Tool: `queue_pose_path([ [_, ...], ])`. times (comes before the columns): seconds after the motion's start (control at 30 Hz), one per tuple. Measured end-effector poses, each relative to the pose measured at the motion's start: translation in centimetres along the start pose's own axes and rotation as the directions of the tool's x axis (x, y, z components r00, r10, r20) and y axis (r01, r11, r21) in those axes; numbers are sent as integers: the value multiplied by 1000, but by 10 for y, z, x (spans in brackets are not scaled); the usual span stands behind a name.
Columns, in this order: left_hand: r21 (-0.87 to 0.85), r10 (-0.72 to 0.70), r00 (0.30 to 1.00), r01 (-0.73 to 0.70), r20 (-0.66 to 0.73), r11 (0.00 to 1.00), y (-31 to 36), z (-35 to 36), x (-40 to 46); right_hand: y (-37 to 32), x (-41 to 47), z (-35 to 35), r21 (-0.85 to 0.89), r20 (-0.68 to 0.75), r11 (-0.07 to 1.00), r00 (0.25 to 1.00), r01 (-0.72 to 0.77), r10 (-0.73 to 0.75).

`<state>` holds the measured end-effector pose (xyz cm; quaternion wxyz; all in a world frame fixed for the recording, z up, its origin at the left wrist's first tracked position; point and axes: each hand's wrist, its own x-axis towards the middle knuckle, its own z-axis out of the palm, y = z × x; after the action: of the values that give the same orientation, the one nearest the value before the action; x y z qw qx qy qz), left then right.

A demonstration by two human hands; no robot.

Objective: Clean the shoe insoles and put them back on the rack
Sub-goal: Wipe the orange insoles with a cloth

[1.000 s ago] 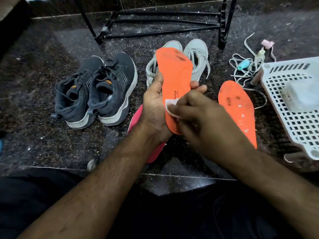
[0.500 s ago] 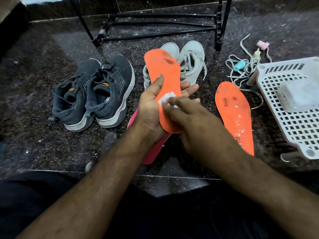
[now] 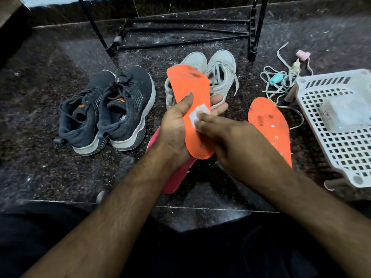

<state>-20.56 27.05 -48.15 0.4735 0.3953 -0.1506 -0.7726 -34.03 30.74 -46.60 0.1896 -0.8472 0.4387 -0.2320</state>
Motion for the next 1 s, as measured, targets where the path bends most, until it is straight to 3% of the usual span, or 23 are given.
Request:
queue_pose_path([
  [0.3, 17, 92, 994, -91, -62, 996, -6, 10, -4, 18, 3, -23, -45, -264, 994, 961, -100, 84],
  [0.43, -67, -7, 1000, 6, -15, 998, -5, 6, -3, 20, 5, -8, -86, -99, 996, 995, -15, 7],
  [0.53, -4, -27, 998, 27, -49, 1000, -3, 3, -3, 14, 2, 0, -85, -29, 996, 999, 19, -22],
  [0.7, 50, 161, 980, -156, -118, 986, -5, 3, 1, 16, 0, -13, 11, 22, 1000, 999, -23, 23],
  [0.8, 105, 221, 964, -207, -145, 973, -8, 4, 1, 26, 2, -28, 37, -130, 992, 983, -125, 128],
  [0.9, 216, 205, 975, -184, -82, 959, -13, 5, 0, 34, 6, -37, 40, -309, 983, 933, -179, 182],
  [1.0, 278, 245, 965, -211, -92, 937, -18, 7, -1, 37, 8, -28, -28, -260, 985, 952, -173, 160],
])
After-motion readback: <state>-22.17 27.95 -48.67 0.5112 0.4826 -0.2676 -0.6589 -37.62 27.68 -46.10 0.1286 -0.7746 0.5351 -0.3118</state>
